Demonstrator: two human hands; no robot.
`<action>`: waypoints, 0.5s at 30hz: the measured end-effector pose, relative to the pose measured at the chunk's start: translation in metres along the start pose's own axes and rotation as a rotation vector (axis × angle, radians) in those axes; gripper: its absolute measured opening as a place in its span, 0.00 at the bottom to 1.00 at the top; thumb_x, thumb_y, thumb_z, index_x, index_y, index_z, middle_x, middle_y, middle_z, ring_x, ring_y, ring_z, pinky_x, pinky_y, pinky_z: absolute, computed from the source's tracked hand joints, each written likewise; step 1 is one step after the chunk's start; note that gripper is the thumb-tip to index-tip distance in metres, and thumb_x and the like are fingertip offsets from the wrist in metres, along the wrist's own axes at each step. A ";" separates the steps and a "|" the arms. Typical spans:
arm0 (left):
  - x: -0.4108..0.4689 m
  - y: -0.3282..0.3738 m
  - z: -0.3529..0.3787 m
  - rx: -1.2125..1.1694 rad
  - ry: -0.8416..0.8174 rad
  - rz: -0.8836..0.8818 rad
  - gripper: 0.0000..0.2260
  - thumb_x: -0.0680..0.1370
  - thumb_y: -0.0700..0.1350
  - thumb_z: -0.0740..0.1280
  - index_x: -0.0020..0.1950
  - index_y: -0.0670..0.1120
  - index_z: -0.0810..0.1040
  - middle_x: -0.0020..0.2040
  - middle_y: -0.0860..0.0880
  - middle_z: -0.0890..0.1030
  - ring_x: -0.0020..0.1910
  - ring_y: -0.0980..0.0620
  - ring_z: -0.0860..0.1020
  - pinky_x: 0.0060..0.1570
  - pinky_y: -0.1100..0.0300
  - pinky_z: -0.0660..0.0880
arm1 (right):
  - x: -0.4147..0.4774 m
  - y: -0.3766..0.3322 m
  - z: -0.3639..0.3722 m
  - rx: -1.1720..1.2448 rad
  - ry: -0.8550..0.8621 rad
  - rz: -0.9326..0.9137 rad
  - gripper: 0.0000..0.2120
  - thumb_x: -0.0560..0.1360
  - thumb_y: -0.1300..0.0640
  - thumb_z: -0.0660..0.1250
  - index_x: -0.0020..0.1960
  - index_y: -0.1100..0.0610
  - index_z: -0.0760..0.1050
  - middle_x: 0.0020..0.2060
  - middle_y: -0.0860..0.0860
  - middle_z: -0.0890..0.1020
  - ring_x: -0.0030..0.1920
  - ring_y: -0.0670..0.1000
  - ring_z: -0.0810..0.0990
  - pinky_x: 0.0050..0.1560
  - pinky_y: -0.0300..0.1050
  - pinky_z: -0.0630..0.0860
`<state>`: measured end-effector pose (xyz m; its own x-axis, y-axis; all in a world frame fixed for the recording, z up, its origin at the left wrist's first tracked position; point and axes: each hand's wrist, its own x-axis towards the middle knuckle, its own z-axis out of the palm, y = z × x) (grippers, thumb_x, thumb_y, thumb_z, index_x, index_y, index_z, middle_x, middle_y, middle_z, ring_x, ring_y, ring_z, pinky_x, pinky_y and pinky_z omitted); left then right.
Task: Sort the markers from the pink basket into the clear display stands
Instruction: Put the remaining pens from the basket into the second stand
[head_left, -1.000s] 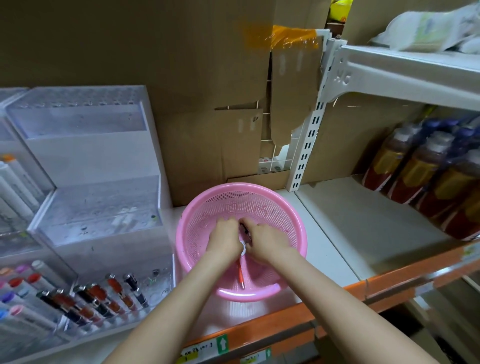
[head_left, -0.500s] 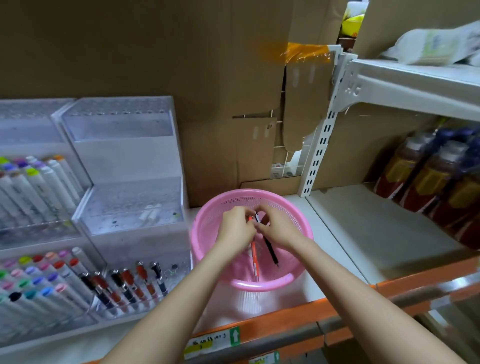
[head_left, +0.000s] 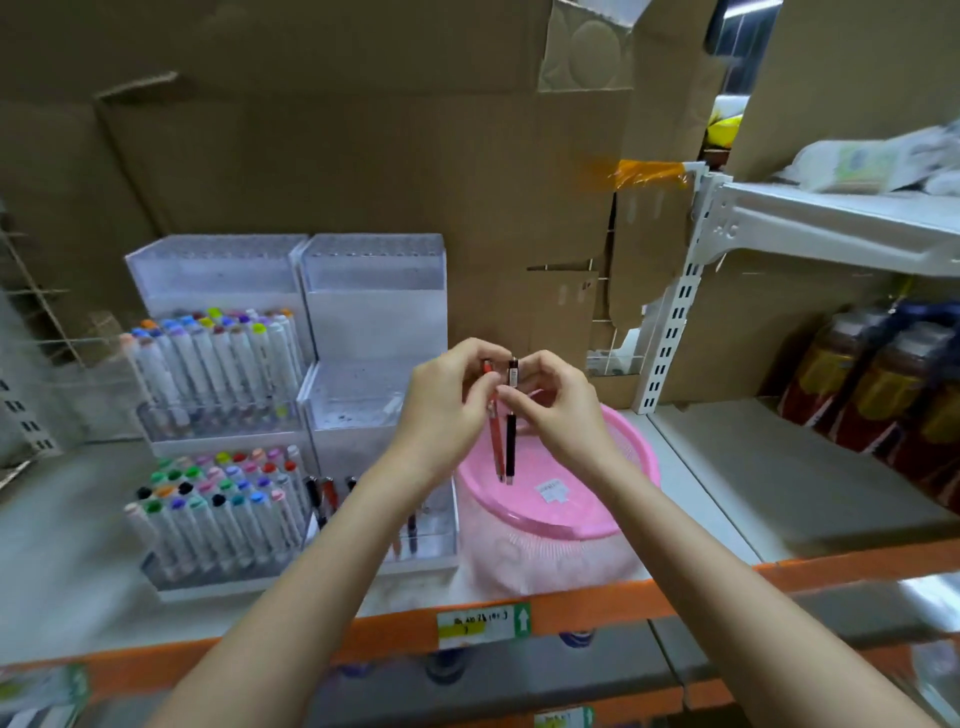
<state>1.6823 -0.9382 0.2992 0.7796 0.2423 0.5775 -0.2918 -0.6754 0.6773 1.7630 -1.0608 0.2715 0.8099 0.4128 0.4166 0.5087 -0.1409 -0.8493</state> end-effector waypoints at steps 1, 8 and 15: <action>-0.004 0.001 -0.008 0.020 0.000 0.001 0.09 0.76 0.35 0.65 0.52 0.45 0.80 0.43 0.50 0.82 0.43 0.54 0.80 0.45 0.63 0.76 | -0.003 -0.004 0.005 -0.006 -0.004 -0.013 0.09 0.72 0.58 0.74 0.45 0.56 0.74 0.38 0.54 0.81 0.38 0.48 0.81 0.33 0.44 0.81; -0.029 -0.018 -0.041 0.065 -0.023 -0.095 0.07 0.75 0.35 0.68 0.48 0.47 0.81 0.40 0.51 0.82 0.42 0.54 0.82 0.48 0.53 0.79 | -0.022 -0.012 0.038 -0.014 -0.014 -0.019 0.11 0.72 0.59 0.73 0.43 0.54 0.70 0.35 0.49 0.78 0.38 0.51 0.80 0.35 0.47 0.80; -0.044 -0.032 -0.049 0.090 -0.064 -0.137 0.06 0.76 0.36 0.67 0.48 0.46 0.79 0.42 0.49 0.82 0.42 0.55 0.82 0.49 0.55 0.78 | -0.035 -0.008 0.058 -0.044 -0.040 0.000 0.14 0.71 0.54 0.74 0.41 0.50 0.67 0.35 0.53 0.77 0.39 0.59 0.80 0.38 0.62 0.79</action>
<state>1.6301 -0.8929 0.2743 0.8430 0.2937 0.4506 -0.1317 -0.6996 0.7023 1.7137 -1.0217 0.2449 0.7982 0.4484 0.4022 0.5214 -0.1802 -0.8340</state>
